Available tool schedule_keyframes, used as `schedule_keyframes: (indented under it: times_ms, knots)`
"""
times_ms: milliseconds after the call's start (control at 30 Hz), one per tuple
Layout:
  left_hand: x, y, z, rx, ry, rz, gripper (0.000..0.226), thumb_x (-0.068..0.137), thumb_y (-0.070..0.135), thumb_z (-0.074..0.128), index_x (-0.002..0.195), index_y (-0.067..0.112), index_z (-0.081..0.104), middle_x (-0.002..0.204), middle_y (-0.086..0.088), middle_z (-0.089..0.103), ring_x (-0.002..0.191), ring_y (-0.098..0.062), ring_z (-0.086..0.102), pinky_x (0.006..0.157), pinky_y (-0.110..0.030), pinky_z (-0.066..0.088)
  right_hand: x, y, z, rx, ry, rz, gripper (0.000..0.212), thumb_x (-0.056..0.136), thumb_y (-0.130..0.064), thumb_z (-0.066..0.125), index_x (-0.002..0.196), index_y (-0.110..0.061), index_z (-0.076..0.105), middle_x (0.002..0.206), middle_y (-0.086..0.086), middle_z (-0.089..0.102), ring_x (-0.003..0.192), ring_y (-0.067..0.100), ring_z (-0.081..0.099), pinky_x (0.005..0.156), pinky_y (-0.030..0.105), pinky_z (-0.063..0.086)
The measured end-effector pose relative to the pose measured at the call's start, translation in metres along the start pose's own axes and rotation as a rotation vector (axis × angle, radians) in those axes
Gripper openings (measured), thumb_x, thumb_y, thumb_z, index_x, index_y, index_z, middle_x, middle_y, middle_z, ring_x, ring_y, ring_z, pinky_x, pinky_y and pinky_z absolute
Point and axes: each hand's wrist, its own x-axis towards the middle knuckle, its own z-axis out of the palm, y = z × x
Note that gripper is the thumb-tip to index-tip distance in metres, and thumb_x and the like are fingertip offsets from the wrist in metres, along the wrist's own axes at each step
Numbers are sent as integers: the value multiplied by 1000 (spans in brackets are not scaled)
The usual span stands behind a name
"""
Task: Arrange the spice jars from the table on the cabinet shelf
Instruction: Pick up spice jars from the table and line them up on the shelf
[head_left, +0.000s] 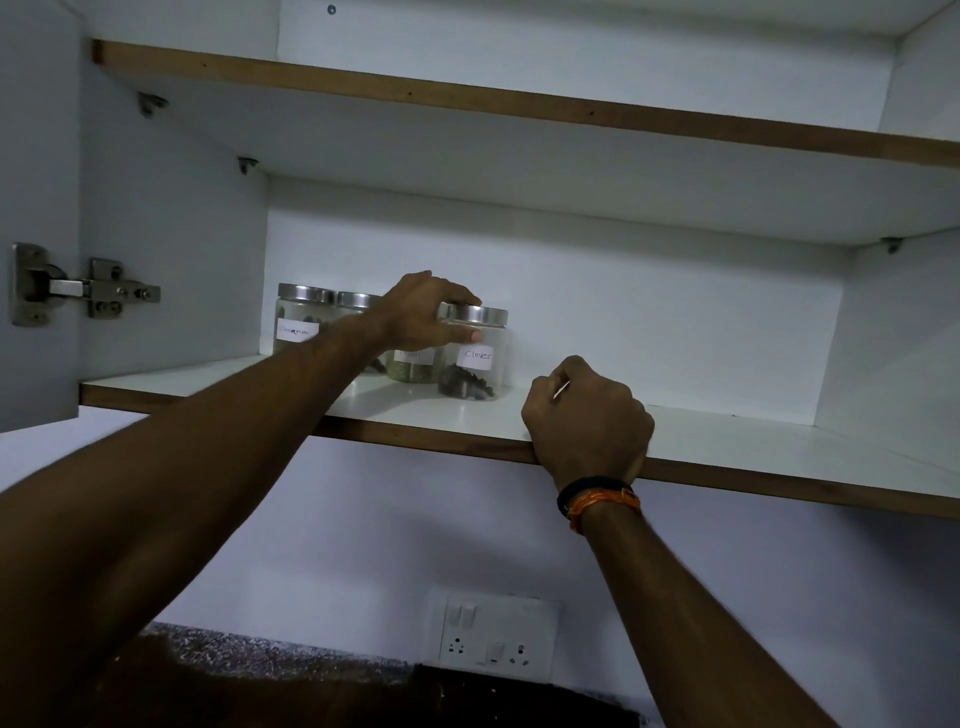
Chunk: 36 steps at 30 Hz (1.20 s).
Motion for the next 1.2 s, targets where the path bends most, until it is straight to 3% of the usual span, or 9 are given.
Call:
schedule_keyframes:
  times_ms: [67, 133, 233, 633, 867, 1000, 1100, 1200]
  knots:
    - [7, -7, 7, 72, -28, -1, 57, 92, 52, 60, 138, 18, 56, 141, -3, 59, 133, -24, 51, 121, -46, 15, 0, 0, 0, 0, 6, 2, 15, 78, -26, 66, 69, -14, 67, 49, 0, 57, 45, 13, 33, 57, 23, 31]
    - [13, -13, 13, 104, -47, -3, 58, 94, 53, 57, 140, 18, 53, 143, -4, 58, 135, -24, 49, 123, -48, 9, 0, -1, -1, 5, 9, 1, 16, 78, -27, 63, 68, -15, 66, 47, -2, 49, 45, 14, 33, 56, 22, 30]
    - [21, -18, 18, 136, -58, 3, 57, 95, 52, 56, 140, 17, 53, 141, -4, 59, 133, -25, 51, 122, -49, 9, 0, -1, -2, 13, 5, -4, 16, 78, -27, 61, 68, -15, 65, 50, -8, 36, 44, 14, 34, 57, 22, 29]
    - [37, -25, 34, 146, -42, -18, 57, 95, 50, 57, 140, 14, 54, 140, -8, 60, 132, -28, 51, 122, -46, 12, -1, -2, -2, 3, 67, -44, 16, 73, -28, 60, 63, -17, 64, 49, -11, 31, 41, 10, 28, 55, 19, 27]
    - [40, -27, 42, 124, -6, -12, 54, 96, 46, 59, 137, 12, 56, 136, -9, 63, 129, -28, 53, 121, -45, 13, -1, -2, 0, 18, 59, -42, 18, 75, -28, 57, 63, -16, 64, 48, -10, 33, 41, 10, 31, 54, 19, 27]
    - [43, -29, 46, 124, 0, -23, 53, 96, 47, 58, 136, 13, 57, 134, -8, 64, 127, -28, 55, 120, -45, 15, -1, -1, 0, 6, 13, -22, 15, 77, -27, 60, 65, -16, 64, 46, -5, 44, 42, 13, 34, 55, 21, 30]
    - [44, -31, 46, 119, -4, -25, 52, 96, 48, 58, 135, 13, 57, 130, -8, 66, 123, -28, 56, 120, -46, 17, -1, 0, 0, 12, -4, -14, 14, 77, -26, 62, 66, -17, 63, 49, -8, 39, 43, 13, 35, 56, 21, 29]
    - [44, -32, 47, 109, -5, -31, 54, 95, 47, 59, 137, 13, 56, 132, -8, 65, 125, -28, 56, 120, -47, 17, -1, 1, 0, 22, -18, -12, 16, 79, -27, 59, 68, -16, 64, 49, -3, 53, 44, 14, 38, 56, 22, 32]
